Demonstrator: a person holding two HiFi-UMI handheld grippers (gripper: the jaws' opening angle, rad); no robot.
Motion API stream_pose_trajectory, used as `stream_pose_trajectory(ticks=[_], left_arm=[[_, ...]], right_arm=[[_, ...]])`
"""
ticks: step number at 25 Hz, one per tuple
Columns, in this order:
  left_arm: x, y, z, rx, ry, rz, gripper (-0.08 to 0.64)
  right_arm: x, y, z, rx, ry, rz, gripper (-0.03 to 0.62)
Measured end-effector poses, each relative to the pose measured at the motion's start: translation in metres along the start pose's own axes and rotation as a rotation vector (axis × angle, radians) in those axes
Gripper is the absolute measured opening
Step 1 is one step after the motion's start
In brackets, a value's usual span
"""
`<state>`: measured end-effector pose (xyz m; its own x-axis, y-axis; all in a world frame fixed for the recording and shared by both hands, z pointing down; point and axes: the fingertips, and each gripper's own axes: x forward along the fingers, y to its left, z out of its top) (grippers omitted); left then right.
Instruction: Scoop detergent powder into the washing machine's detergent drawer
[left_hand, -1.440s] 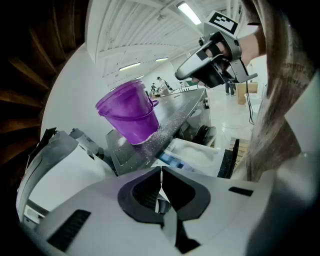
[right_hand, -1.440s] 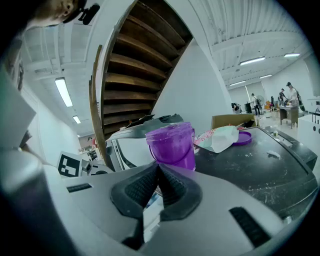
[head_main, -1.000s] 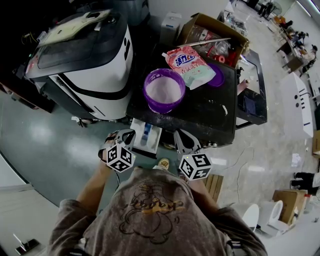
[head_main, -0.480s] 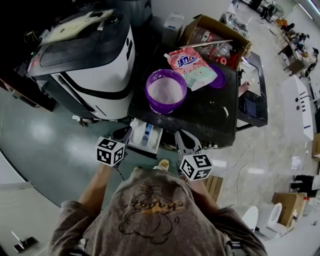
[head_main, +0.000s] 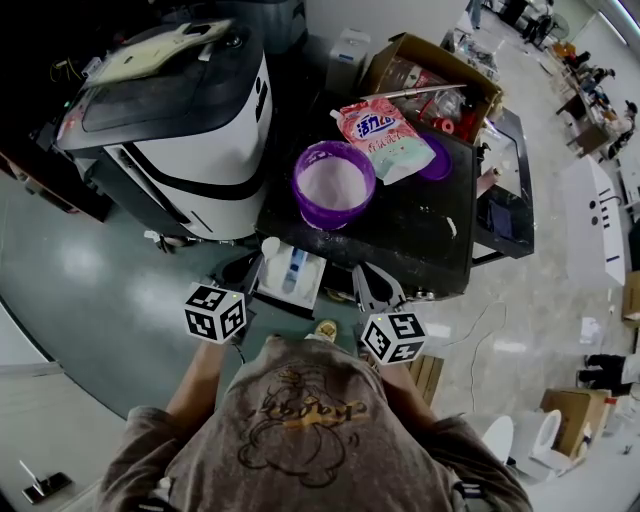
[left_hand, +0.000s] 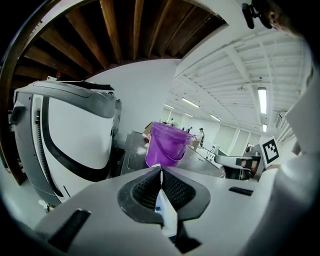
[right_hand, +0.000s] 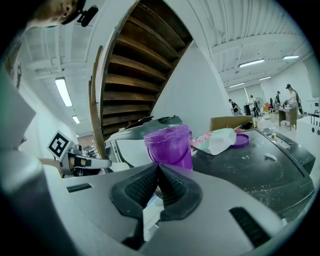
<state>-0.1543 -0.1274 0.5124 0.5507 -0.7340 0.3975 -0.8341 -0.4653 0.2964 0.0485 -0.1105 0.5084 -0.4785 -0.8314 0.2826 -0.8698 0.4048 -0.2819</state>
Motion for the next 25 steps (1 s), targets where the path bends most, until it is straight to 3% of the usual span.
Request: stream_pose_trajectory(ticks=[15,25], left_arm=[[-0.019,-0.017,0.035,0.044,-0.126,0.016,0.024],[-0.026,-0.017,0.041,0.048,-0.136,0.019,0.023]], right_arm=[[-0.013,-0.012,0.004,0.002,-0.017,-0.038,0.0],[-0.014,-0.005,0.006,-0.008,-0.019,-0.028,-0.003]])
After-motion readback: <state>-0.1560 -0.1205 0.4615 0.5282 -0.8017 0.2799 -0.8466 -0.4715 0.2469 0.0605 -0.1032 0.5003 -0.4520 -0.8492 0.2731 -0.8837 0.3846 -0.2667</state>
